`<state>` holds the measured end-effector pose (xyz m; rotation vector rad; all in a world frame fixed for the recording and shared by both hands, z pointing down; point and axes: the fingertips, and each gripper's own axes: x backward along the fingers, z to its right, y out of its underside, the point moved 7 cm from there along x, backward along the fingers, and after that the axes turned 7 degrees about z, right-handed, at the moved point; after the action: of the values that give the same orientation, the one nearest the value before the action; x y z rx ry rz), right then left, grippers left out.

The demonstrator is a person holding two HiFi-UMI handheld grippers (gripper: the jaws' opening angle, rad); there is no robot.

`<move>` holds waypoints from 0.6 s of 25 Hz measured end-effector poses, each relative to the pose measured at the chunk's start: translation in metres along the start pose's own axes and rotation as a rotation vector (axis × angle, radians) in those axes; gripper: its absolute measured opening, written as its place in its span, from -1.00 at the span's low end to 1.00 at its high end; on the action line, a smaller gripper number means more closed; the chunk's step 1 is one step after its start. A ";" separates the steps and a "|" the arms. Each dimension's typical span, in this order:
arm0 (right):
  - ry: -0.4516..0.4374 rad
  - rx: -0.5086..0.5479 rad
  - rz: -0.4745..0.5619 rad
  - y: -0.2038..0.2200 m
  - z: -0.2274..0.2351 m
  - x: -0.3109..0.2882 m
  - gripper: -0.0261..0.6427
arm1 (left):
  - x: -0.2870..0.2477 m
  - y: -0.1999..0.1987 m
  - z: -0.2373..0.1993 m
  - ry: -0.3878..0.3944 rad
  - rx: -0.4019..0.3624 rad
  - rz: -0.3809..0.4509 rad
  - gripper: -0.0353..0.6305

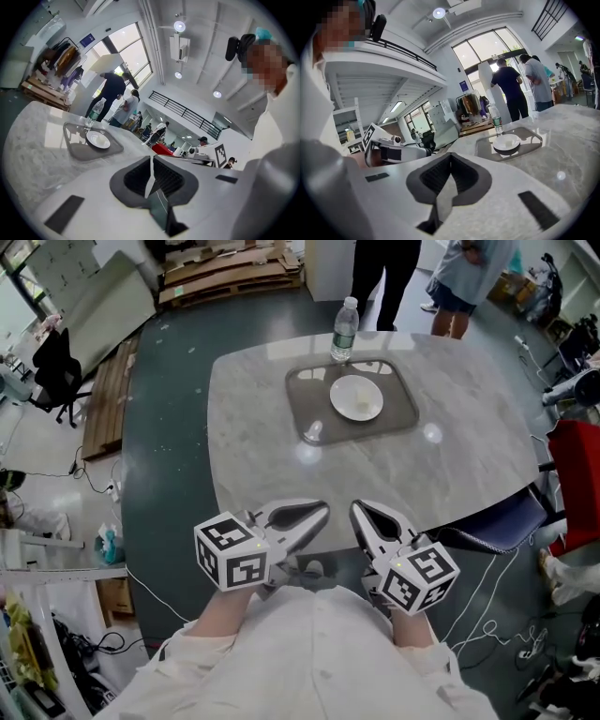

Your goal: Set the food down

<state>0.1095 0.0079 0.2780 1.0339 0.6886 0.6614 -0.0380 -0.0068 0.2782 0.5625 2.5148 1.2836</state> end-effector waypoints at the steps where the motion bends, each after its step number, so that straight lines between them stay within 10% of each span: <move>1: 0.000 0.004 -0.002 -0.002 0.001 -0.001 -0.91 | -0.001 -0.001 0.000 -0.002 -0.004 0.002 -0.80; 15: -0.023 0.021 -0.051 -0.001 0.005 -0.005 -0.92 | -0.009 0.004 -0.004 -0.022 0.010 -0.045 -0.80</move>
<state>0.1103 0.0006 0.2799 1.0382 0.7006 0.5981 -0.0311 -0.0118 0.2840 0.5168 2.5024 1.2435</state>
